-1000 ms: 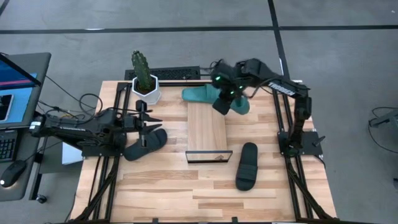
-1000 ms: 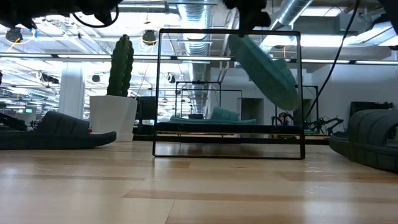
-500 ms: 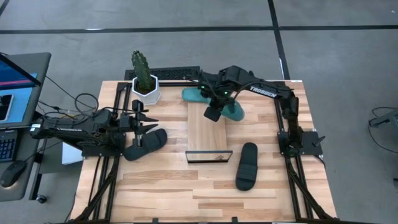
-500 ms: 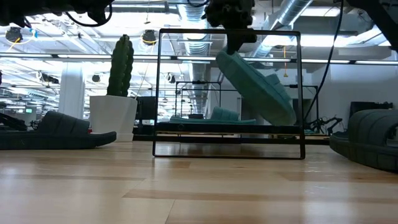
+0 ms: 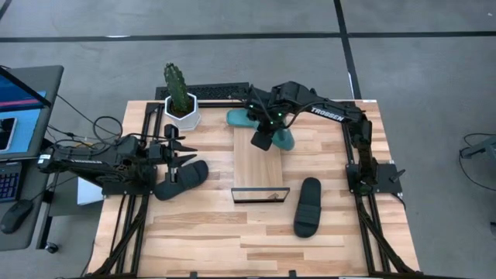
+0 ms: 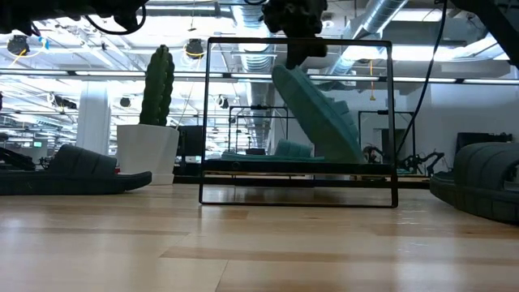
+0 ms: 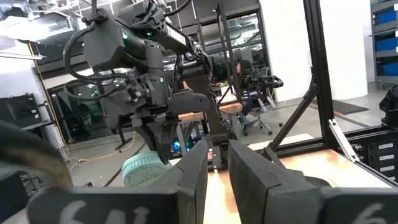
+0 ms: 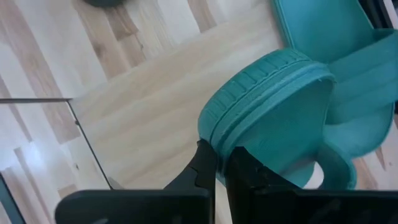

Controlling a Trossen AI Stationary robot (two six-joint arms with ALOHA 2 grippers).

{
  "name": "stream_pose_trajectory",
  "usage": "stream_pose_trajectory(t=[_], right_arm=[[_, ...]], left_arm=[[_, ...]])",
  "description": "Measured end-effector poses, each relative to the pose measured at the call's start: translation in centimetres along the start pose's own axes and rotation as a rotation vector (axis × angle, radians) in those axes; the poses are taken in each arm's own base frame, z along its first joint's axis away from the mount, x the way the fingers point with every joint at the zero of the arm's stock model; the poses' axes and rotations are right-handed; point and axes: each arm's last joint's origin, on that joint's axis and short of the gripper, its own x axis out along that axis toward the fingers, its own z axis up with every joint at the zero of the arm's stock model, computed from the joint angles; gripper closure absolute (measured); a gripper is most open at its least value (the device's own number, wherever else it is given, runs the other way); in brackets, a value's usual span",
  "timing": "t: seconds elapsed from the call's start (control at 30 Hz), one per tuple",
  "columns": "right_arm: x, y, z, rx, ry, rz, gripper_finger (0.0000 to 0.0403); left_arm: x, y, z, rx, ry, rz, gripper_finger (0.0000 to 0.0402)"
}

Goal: Pick and place slides into the shelf
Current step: Put the green slide on the shelf

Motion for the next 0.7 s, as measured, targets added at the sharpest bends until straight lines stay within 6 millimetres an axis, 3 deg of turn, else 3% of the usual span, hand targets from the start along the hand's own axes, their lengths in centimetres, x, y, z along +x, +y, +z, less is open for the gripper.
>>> stream_pose_trajectory(t=[0.7], right_arm=[[-0.06,0.11,1.02,-0.030,-0.103,0.034,0.0400]], left_arm=[[0.00,-0.01,-0.04,-0.001,0.004,-0.001,0.0346]])
